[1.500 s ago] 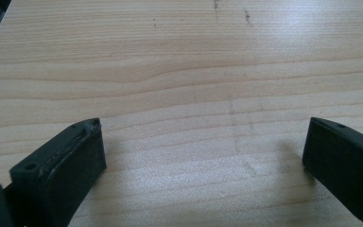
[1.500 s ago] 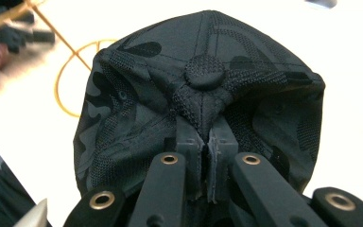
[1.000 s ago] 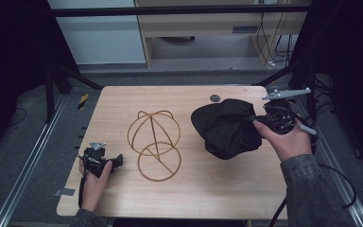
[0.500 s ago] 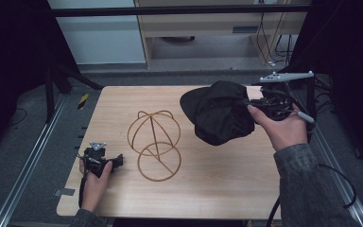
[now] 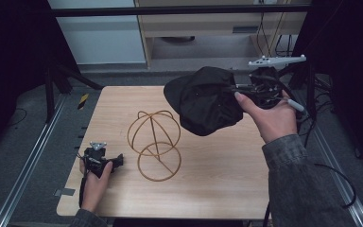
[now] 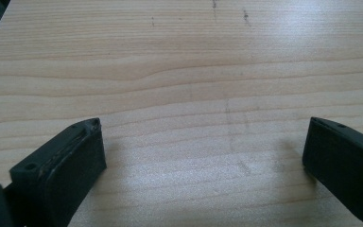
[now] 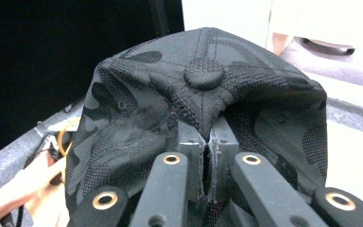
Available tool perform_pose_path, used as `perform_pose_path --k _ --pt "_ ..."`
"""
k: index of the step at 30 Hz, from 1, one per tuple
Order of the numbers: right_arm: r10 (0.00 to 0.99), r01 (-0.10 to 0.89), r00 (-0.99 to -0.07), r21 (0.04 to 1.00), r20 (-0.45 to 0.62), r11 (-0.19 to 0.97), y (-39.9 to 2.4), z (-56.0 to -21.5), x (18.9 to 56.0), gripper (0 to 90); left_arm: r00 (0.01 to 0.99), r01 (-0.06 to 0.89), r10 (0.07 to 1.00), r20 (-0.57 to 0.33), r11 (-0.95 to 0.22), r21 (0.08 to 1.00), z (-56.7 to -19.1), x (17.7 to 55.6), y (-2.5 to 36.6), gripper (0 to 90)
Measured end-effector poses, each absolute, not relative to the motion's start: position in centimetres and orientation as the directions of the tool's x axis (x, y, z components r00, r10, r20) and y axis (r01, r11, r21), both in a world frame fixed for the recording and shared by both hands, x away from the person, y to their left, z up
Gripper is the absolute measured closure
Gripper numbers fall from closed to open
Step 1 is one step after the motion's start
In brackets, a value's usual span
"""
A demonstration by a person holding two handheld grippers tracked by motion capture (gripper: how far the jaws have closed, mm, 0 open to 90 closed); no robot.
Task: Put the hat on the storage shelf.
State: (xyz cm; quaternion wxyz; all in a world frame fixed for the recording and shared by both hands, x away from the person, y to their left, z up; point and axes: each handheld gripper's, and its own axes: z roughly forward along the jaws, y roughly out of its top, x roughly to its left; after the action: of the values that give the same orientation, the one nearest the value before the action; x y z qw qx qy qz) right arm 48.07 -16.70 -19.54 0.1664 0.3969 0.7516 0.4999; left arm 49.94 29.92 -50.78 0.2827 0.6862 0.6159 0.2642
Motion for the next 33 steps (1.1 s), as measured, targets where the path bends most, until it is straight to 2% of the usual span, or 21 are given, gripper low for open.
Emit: perform_pose_path --k 13,33 --pt "0.715 0.403 -0.685 0.890 0.141 0.211 -12.7 -18.7 48.6 86.8 0.101 0.696 0.995 0.014 -0.081 0.714 -50.8 50.0 29.9 0.0" --pt "0.664 0.394 -0.734 0.885 0.142 0.247 -9.7 -18.6 48.3 86.7 0.097 0.694 0.995 0.012 -0.076 0.715 -50.8 50.0 29.9 0.0"
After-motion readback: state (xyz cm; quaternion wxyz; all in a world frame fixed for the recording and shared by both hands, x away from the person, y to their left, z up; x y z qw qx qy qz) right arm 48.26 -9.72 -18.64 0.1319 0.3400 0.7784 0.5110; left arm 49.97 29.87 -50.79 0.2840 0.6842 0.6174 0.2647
